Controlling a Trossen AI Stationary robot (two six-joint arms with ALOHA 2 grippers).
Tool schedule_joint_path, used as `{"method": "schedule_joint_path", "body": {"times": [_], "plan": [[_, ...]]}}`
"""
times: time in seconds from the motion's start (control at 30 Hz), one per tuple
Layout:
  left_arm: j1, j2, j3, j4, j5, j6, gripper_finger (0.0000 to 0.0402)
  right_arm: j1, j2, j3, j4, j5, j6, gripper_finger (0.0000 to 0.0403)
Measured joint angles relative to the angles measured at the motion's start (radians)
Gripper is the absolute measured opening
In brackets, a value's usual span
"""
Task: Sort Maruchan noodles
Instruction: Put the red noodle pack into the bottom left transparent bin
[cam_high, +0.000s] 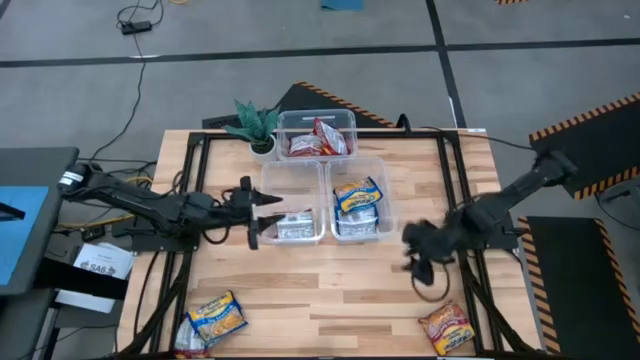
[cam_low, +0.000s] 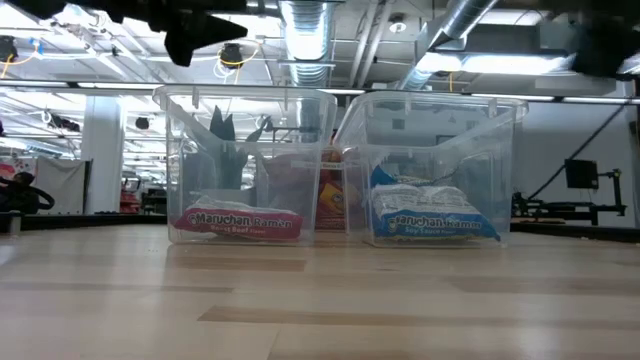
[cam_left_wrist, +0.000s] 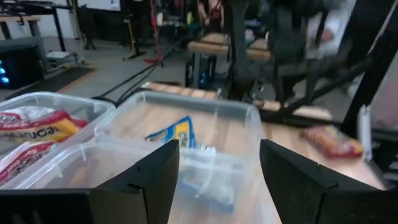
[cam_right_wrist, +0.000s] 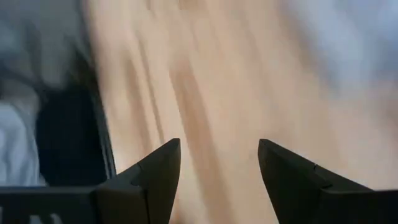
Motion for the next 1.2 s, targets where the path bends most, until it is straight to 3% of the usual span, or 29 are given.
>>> {"method": "schedule_joint_path", "body": {"times": [0.2,0.37,0.9,1.2], "plan": [[-0.003,-0.082,-0.006,-0.005,0.123,-0.02,0.021,0.168,0.209,0.003,-0.143,-0.388,0.486,0.0239],[-0.03,-0.101,-0.006,-0.009,0.141,-0.018,0.021,0.248,0.359,0.003,-0.057,-0.635,0.605,0.0239],[-0.036,-0.1,-0.006,-0.013,0.131,0.017,0.021,0.266,0.67,0.004,0.167,-0.934,0.692,0.0239],[-0.036,-0.1,-0.006,-0.015,0.13,0.018,0.021,0.193,0.807,0.006,0.204,-0.979,0.474,0.0239]]}}
